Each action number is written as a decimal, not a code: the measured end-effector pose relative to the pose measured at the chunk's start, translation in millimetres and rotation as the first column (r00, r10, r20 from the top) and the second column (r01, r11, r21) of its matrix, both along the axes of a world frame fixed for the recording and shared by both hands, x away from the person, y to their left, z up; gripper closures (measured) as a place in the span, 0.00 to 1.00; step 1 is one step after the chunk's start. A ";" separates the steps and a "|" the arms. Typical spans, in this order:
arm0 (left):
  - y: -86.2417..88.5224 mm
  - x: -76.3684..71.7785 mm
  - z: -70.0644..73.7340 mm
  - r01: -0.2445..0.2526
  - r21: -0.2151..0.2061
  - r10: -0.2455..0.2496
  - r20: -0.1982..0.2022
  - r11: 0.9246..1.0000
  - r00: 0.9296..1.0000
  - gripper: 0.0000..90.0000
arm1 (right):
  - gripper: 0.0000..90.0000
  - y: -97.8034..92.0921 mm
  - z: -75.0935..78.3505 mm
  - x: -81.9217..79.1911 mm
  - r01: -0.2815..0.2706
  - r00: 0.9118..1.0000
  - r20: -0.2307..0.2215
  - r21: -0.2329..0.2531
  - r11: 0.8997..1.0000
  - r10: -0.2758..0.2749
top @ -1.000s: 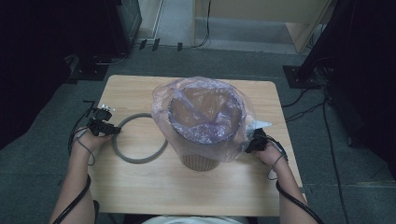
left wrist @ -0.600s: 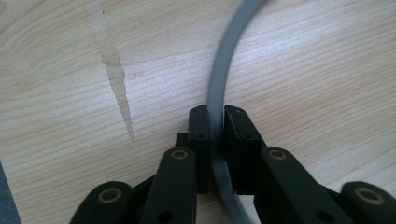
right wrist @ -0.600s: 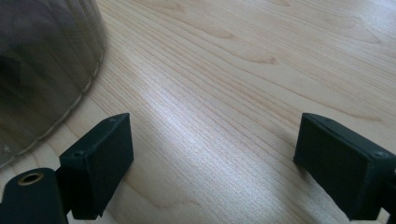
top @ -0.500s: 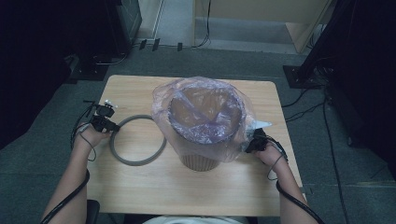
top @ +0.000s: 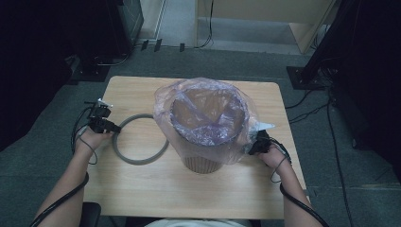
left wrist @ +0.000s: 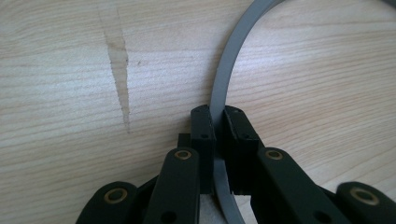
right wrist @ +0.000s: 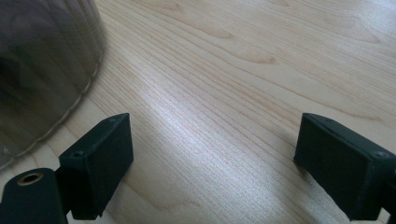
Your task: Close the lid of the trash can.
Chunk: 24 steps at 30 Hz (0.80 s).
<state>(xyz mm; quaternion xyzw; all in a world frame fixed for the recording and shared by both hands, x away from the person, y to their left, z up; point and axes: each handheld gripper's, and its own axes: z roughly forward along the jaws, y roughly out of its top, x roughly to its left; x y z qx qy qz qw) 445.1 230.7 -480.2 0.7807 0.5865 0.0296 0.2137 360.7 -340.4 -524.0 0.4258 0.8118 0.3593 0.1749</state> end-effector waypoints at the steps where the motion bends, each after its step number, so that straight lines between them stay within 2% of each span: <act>1: 1.0 -0.9 -0.5 -0.003 -0.008 0.003 0.006 1.000 1.000 0.93 | 0.13 0.0 0.0 0.0 0.000 1.000 0.000 0.000 1.000 0.000; 4: 3.2 -2.9 -2.3 -0.022 -0.047 0.023 0.015 0.999 1.000 0.93 | 0.13 0.0 0.0 0.0 0.000 1.000 0.000 0.000 1.000 0.000; 7: 4.1 -2.6 -2.7 -0.027 -0.067 0.027 0.004 0.997 1.000 0.93 | 0.13 0.1 0.0 0.0 0.001 1.000 0.000 0.000 1.000 -0.001; 9: 5.9 -1.3 -3.2 -0.030 -0.097 0.028 -0.024 0.995 0.999 0.93 | 0.13 0.2 0.0 -0.1 0.002 1.000 0.000 -0.001 1.000 -0.002; 10: 5.9 -1.3 -3.2 -0.030 -0.097 0.028 -0.024 0.995 0.999 0.93 | 0.13 0.4 0.0 -0.1 0.003 1.000 -0.001 0.000 1.000 -0.003; 11: 6.8 -0.6 -4.0 -0.034 -0.126 0.029 -0.043 0.991 0.999 0.93 | 0.13 0.4 0.0 -0.1 0.003 1.000 -0.001 0.000 1.000 -0.003; 14: 8.2 0.4 -5.0 -0.049 -0.151 0.041 -0.058 0.987 0.998 0.93 | 0.13 0.6 0.0 -0.1 0.003 1.000 -0.001 0.000 1.000 -0.003; 24: 11.1 3.7 -2.8 -0.058 -0.178 0.043 -0.086 0.982 0.995 0.93 | 0.13 0.6 0.0 -0.1 0.003 1.000 -0.001 0.000 1.000 -0.003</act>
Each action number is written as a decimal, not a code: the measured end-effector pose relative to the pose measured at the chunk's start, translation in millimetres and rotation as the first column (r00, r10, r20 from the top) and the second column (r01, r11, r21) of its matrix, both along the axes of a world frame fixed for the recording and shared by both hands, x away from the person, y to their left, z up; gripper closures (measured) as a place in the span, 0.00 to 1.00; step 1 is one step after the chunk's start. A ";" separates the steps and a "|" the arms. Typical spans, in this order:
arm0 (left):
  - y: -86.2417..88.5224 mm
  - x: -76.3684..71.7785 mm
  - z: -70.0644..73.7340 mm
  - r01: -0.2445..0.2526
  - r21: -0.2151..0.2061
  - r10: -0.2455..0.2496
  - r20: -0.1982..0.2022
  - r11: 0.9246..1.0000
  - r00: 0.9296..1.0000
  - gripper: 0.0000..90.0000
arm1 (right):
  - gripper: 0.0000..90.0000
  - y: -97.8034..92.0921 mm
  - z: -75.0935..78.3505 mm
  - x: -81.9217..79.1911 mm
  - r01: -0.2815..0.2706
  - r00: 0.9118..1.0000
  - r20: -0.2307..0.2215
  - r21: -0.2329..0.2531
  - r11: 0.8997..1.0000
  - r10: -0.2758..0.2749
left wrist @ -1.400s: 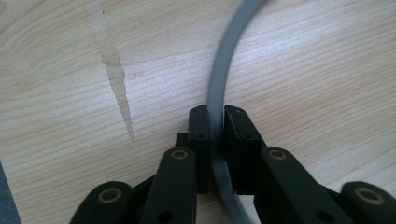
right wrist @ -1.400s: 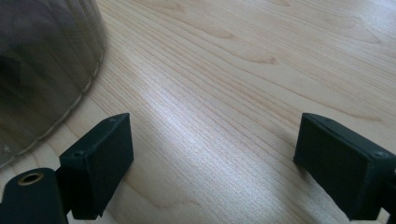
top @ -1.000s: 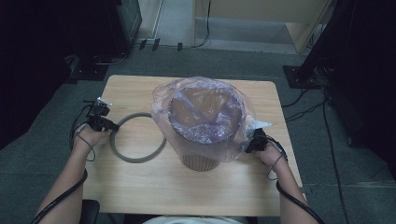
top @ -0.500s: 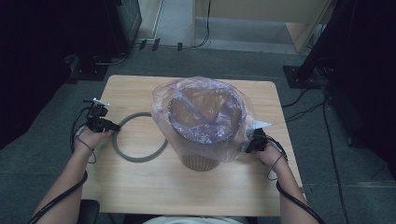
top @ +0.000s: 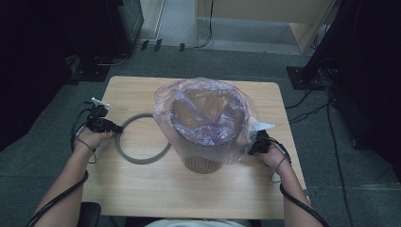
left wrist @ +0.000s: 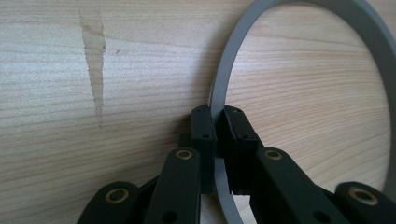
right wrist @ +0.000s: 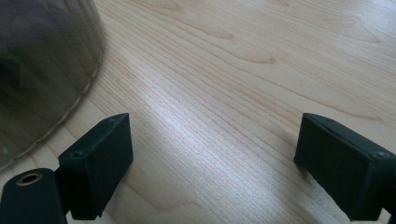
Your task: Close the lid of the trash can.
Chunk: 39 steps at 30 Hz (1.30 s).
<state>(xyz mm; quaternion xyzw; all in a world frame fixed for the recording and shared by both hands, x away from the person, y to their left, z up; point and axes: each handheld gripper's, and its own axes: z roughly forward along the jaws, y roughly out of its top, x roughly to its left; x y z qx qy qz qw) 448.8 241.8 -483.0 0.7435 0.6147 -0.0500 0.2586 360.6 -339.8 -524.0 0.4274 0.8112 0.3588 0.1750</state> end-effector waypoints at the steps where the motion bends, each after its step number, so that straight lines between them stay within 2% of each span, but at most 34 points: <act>1: 0.4 0.4 0.0 0.001 -0.012 -0.001 -0.006 1.000 1.000 0.93 | 0.13 0.0 0.0 0.0 0.000 1.000 0.000 0.000 1.000 0.000; 5: 2.7 1.5 0.4 0.003 -0.021 -0.004 -0.022 1.000 1.000 0.93 | 0.13 0.0 0.0 0.0 0.000 1.000 0.000 0.000 1.000 0.000; 30: 7.0 3.1 10.7 0.003 -0.034 -0.005 -0.041 0.999 0.999 0.94 | 0.13 0.0 -0.1 0.0 0.000 1.000 0.001 0.001 1.000 0.000; 39: 8.3 4.9 22.2 0.009 -0.043 -0.010 -0.035 0.999 0.999 0.94 | 0.12 0.5 0.0 0.0 0.002 1.000 -0.001 0.001 1.000 -0.002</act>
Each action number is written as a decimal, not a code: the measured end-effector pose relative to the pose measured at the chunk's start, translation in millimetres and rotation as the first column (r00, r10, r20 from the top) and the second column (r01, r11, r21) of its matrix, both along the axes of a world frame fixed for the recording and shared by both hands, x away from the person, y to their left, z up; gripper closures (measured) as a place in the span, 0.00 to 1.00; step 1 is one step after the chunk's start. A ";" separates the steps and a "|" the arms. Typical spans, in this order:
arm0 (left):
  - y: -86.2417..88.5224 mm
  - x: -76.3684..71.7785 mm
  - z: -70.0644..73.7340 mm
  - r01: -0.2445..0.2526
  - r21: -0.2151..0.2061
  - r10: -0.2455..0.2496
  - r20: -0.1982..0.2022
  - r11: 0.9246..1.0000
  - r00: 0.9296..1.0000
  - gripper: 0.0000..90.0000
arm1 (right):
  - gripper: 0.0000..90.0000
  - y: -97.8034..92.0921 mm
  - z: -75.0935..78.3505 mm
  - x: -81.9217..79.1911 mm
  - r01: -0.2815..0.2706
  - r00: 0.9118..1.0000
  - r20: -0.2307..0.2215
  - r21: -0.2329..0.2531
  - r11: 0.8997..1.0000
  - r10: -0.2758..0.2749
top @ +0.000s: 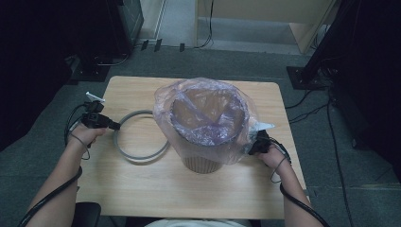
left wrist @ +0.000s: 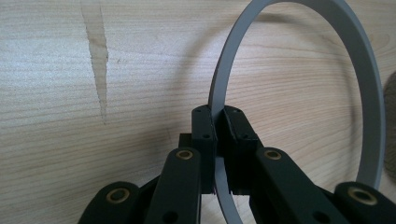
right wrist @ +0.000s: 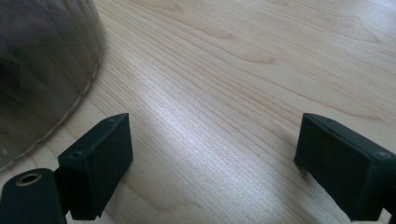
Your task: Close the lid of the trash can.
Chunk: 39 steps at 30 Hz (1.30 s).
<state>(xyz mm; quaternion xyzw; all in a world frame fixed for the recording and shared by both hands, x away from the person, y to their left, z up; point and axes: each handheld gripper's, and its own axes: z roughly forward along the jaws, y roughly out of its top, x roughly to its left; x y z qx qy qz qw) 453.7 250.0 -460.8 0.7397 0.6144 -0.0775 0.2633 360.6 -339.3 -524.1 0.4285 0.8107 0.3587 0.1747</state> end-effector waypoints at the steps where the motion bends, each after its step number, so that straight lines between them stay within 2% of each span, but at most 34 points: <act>1: 0.0 -0.1 1.1 0.001 0.000 -0.001 -0.002 1.000 1.000 0.94 | 0.12 0.1 0.0 0.0 0.000 1.000 0.000 0.000 1.000 0.000; 12: 6.5 2.1 18.8 -0.004 -0.007 0.004 -0.017 1.000 1.000 0.94 | 0.12 0.1 0.0 0.0 0.001 1.000 0.000 0.000 1.000 -0.001; 29: 9.9 1.8 40.6 0.025 -0.019 -0.026 -0.032 1.000 0.999 0.94 | 0.12 0.6 -0.1 -0.1 0.005 1.000 0.001 0.001 1.000 -0.005; 39: 17.2 1.0 59.4 0.038 -0.026 -0.039 -0.042 0.999 0.998 0.94 | 0.12 0.9 -0.1 -0.2 0.009 1.000 0.000 0.001 1.000 -0.009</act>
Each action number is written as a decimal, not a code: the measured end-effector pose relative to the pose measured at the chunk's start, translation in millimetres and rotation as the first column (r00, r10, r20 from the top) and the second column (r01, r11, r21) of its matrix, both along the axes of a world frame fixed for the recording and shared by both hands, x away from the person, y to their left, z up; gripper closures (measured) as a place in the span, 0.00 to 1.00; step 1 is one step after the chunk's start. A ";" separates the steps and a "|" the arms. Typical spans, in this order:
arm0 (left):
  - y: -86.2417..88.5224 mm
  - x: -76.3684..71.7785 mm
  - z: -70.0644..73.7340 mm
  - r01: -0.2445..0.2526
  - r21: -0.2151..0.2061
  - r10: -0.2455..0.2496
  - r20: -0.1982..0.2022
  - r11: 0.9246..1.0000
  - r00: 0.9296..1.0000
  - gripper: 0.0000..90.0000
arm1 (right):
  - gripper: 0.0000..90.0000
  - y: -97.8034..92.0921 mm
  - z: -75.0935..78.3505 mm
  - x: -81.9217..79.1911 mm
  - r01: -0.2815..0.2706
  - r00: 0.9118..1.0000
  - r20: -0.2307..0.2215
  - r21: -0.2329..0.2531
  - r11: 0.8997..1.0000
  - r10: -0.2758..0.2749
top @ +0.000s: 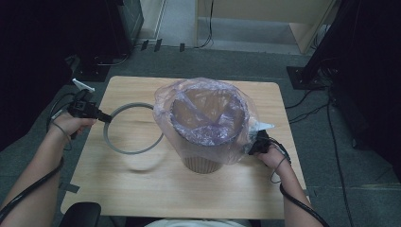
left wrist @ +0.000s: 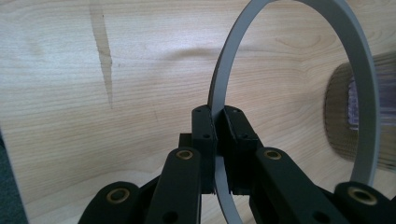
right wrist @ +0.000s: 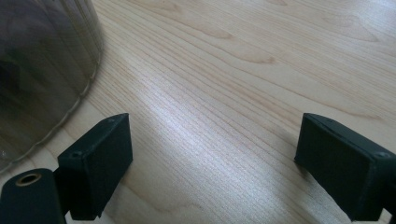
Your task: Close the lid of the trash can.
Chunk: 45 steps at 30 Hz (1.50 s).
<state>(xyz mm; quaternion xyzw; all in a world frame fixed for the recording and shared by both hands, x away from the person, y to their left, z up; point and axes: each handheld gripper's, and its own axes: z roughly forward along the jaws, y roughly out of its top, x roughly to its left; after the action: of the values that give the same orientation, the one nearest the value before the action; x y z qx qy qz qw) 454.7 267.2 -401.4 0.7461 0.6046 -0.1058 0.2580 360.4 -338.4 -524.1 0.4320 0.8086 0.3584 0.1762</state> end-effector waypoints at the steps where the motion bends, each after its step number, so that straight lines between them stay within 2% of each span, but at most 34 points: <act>1: 0.3 -0.2 1.8 0.002 0.002 -0.002 0.001 1.000 1.000 0.94 | 0.12 0.2 0.0 0.0 0.001 1.000 -0.001 0.001 1.000 -0.001; 4: 2.4 -0.6 6.9 0.001 -0.011 -0.001 0.002 1.000 1.000 0.94 | 0.12 0.2 0.0 0.0 0.002 1.000 0.000 0.001 1.000 -0.002; 11: 5.6 -0.9 17.0 0.002 -0.001 -0.002 0.006 1.000 1.000 0.94 | 0.12 0.2 0.0 0.0 0.002 1.000 0.000 0.001 1.000 -0.002; 19: 8.0 -1.4 21.1 0.004 -0.011 -0.004 -0.009 1.000 1.000 0.94 | 0.12 0.3 0.1 0.0 0.003 1.000 -0.001 0.002 1.000 -0.003; 22: 9.9 -1.7 26.6 -0.002 0.000 0.002 0.009 1.000 1.000 0.94 | 0.12 0.2 0.1 0.0 0.002 1.000 -0.002 0.000 1.000 -0.002; 27: 12.8 -2.5 34.0 -0.005 -0.001 0.005 0.010 1.000 1.000 0.94 | 0.12 0.3 0.1 0.0 0.003 1.000 -0.002 0.002 1.000 -0.003; 31: 15.3 -2.2 38.3 -0.003 -0.019 0.004 0.014 1.000 1.000 0.94 | 0.12 0.3 0.1 0.1 0.003 1.000 -0.002 0.002 1.000 -0.003; 32: 17.0 -1.9 40.9 -0.004 -0.037 0.005 0.014 0.999 1.000 0.94 | 0.12 0.3 0.0 0.2 0.002 1.000 -0.002 0.001 1.000 -0.002; 41: 13.7 -0.5 57.7 0.019 -0.033 -0.019 0.018 0.999 1.000 0.94 | 0.12 0.7 0.0 0.4 0.003 1.000 -0.001 0.000 1.000 -0.003; 45: 11.8 0.0 63.9 0.028 -0.018 -0.027 0.017 0.999 0.999 0.94 | 0.12 0.7 -0.1 0.4 0.003 1.000 -0.001 0.000 1.000 -0.003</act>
<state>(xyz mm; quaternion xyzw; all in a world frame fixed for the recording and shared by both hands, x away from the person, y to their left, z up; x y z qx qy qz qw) 454.7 279.0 -337.5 0.7529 0.5911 -0.1086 0.2683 360.8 -337.7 -524.2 0.4334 0.8080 0.3578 0.1767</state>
